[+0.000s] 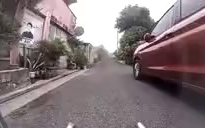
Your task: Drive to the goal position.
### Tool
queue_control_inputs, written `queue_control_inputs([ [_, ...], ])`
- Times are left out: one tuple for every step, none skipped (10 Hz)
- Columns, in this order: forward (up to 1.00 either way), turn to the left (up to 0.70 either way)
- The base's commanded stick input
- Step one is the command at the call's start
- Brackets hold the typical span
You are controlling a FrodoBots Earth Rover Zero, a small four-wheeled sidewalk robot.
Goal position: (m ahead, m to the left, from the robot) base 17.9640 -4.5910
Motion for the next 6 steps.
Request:
queue_control_inputs([
  [0.7,-0.14],
  [0.7,-0.14],
  [0.7,-0.12],
  [0.7,0.0],
  [0.7,0.0],
  [0.7,0.0],
])
